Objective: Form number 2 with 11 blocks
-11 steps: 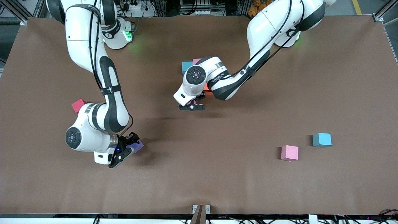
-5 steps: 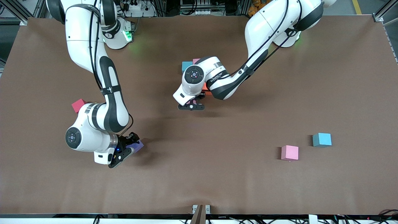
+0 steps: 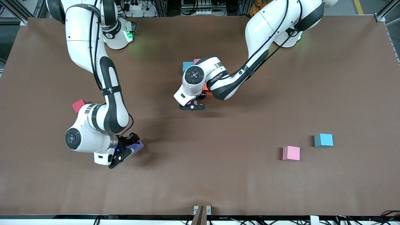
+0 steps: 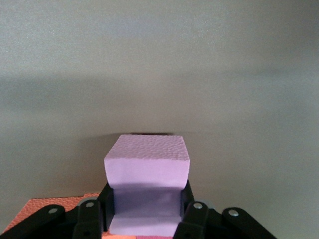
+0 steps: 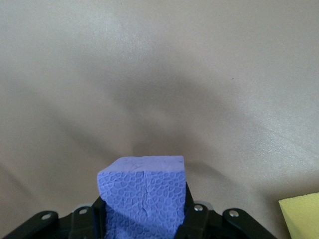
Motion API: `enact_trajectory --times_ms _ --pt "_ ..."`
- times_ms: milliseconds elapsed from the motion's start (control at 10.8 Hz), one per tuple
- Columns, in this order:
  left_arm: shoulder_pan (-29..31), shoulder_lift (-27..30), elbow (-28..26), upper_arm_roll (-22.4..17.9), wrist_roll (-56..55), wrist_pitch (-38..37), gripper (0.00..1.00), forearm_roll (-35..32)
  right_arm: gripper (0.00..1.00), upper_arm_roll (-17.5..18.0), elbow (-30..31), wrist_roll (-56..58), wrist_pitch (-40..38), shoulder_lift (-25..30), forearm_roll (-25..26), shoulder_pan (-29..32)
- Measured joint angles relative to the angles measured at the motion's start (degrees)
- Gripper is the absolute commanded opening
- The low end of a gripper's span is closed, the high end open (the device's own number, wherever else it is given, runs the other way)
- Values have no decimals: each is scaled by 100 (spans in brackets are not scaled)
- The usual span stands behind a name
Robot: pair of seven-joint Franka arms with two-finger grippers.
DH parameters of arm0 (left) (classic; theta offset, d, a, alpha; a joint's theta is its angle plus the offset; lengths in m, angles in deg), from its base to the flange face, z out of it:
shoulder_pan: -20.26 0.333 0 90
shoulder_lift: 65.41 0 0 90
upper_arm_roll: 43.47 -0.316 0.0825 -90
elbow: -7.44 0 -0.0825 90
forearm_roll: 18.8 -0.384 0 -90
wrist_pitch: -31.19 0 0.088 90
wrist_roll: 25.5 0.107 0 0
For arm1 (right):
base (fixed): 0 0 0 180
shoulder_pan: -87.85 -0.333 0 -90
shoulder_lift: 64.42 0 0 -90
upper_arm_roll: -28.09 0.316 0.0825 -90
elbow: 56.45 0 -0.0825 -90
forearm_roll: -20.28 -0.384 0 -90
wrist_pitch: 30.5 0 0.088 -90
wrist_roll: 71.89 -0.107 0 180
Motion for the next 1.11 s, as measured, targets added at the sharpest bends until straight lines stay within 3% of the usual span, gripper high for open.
enact_trajectory --times_ms 462,1109 --pt "-362 -35 2 -273 0 39 48 0 32 -1 -7 0 -1 5 0 0" --pt "-383 -40 28 -327 0 357 48 0 32 -3 -9 0 -19 6 0 -1"
